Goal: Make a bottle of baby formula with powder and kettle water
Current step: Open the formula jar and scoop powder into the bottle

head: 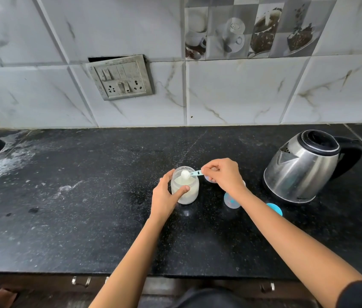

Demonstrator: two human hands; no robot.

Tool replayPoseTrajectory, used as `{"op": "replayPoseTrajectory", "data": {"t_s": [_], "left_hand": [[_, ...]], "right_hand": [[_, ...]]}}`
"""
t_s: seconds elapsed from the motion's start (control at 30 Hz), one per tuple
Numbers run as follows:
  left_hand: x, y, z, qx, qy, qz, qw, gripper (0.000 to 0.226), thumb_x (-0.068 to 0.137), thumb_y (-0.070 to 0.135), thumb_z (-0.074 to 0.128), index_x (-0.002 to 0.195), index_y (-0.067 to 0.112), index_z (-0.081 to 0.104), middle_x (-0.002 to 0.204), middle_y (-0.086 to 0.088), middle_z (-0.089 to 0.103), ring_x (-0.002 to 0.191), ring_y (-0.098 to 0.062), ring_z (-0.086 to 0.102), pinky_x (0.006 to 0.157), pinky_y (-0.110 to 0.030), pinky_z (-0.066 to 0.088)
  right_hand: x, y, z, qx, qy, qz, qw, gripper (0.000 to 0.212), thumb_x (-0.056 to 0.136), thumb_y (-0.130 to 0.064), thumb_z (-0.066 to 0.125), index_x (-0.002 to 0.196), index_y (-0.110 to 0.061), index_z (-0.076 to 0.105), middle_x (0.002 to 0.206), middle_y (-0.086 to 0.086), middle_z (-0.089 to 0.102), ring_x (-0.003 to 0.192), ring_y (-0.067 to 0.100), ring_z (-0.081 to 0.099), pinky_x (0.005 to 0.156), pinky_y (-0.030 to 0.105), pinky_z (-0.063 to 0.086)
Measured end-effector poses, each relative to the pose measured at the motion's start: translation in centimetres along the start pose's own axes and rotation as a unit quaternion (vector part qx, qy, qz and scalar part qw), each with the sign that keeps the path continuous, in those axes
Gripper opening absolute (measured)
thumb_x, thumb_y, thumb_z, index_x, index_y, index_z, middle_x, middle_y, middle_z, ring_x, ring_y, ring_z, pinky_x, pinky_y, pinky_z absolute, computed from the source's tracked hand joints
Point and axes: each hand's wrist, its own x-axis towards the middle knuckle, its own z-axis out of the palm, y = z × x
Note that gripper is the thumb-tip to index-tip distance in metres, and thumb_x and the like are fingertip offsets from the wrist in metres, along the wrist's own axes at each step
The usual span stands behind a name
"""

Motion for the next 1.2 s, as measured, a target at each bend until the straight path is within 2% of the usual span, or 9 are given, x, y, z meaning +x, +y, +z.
{"op": "replayPoseTrajectory", "data": {"t_s": [0.27,0.47,0.57,0.67,0.73,0.8,0.9,1.0,1.2], "left_hand": [[-0.2,0.4,0.0,0.007,0.003,-0.004,1.0,0.064,0.076,0.036,0.078,0.132,0.028,0.049,0.129,0.008,0.058,0.118,-0.007,0.051,0.094,-0.021,0.037],[-0.3,0.8,0.0,0.009,0.0,-0.009,1.0,0.063,0.077,0.034,0.077,0.133,0.026,0.048,0.129,0.009,0.057,0.116,-0.005,0.049,0.092,-0.019,0.035],[-0.4,0.9,0.1,0.013,0.002,-0.012,1.0,0.064,0.078,0.034,0.077,0.134,0.027,0.047,0.132,0.008,0.056,0.12,-0.008,0.049,0.095,-0.021,0.036],[-0.6,1.2,0.3,0.016,0.007,-0.023,1.0,0.068,0.079,0.033,0.076,0.138,0.023,0.044,0.137,0.005,0.052,0.125,-0.012,0.047,0.101,-0.024,0.036],[-0.8,1.4,0.4,0.019,0.013,-0.03,0.999,0.071,0.079,0.033,0.076,0.14,0.022,0.042,0.141,0.003,0.05,0.129,-0.014,0.045,0.107,-0.03,0.036],[-1.0,1.6,0.4,0.024,0.021,-0.034,0.999,0.074,0.079,0.034,0.076,0.142,0.022,0.04,0.143,0.003,0.047,0.132,-0.016,0.042,0.11,-0.036,0.034],[-1.7,2.3,0.6,0.022,0.045,-0.039,0.998,0.076,0.079,0.034,0.076,0.143,0.023,0.038,0.143,0.004,0.047,0.13,-0.013,0.043,0.105,-0.029,0.035],[-2.3,3.3,1.1,0.025,0.075,-0.032,0.996,0.076,0.078,0.035,0.076,0.143,0.024,0.038,0.139,0.005,0.049,0.122,-0.008,0.046,0.095,-0.021,0.033],[-3.0,5.7,2.5,0.012,0.091,-0.007,0.996,0.077,0.075,0.034,0.078,0.141,0.03,0.039,0.133,0.007,0.052,0.121,-0.011,0.048,0.096,-0.026,0.037]], "right_hand": [[-0.1,0.0,-0.1,-0.014,-0.004,-0.003,1.0,0.007,0.087,-0.014,0.068,0.087,-0.013,0.075,0.062,-0.009,0.064,0.052,-0.001,0.058,0.062,0.015,0.046],[-0.2,-0.1,-0.4,-0.022,-0.011,-0.017,1.0,0.008,0.087,-0.013,0.068,0.09,-0.011,0.075,0.059,-0.014,0.057,0.048,-0.009,0.054,0.054,0.006,0.038],[0.0,-0.1,-0.5,-0.025,-0.014,-0.014,1.0,0.009,0.087,-0.014,0.068,0.09,-0.011,0.075,0.061,-0.013,0.06,0.052,-0.002,0.056,0.059,0.01,0.043],[0.4,0.0,-0.7,-0.015,-0.04,0.008,0.999,0.009,0.086,-0.014,0.069,0.089,-0.009,0.076,0.065,-0.002,0.068,0.056,0.004,0.061,0.062,0.019,0.054],[0.7,-0.1,-1.0,0.015,-0.04,0.034,0.999,0.008,0.085,-0.014,0.069,0.087,-0.01,0.076,0.067,0.003,0.07,0.059,0.01,0.063,0.067,0.026,0.059],[0.9,-0.2,-1.4,0.047,-0.041,0.066,0.996,0.007,0.084,-0.013,0.07,0.086,-0.01,0.076,0.067,0.004,0.07,0.057,0.01,0.061,0.066,0.026,0.059],[0.9,-0.3,-2.2,0.106,-0.053,0.119,0.986,0.006,0.085,-0.011,0.07,0.087,-0.009,0.075,0.067,0.005,0.069,0.055,0.009,0.057,0.056,0.019,0.051],[0.8,0.2,-3.4,0.168,-0.049,0.138,0.975,0.006,0.085,-0.01,0.07,0.083,-0.007,0.076,0.071,0.01,0.07,0.059,0.012,0.058,0.059,0.021,0.051],[-0.5,1.0,-7.1,0.241,-0.029,0.154,0.958,0.014,0.086,-0.01,0.069,0.094,0.0,0.073,0.074,0.011,0.068,0.054,0.008,0.052,0.053,0.017,0.048]]}}
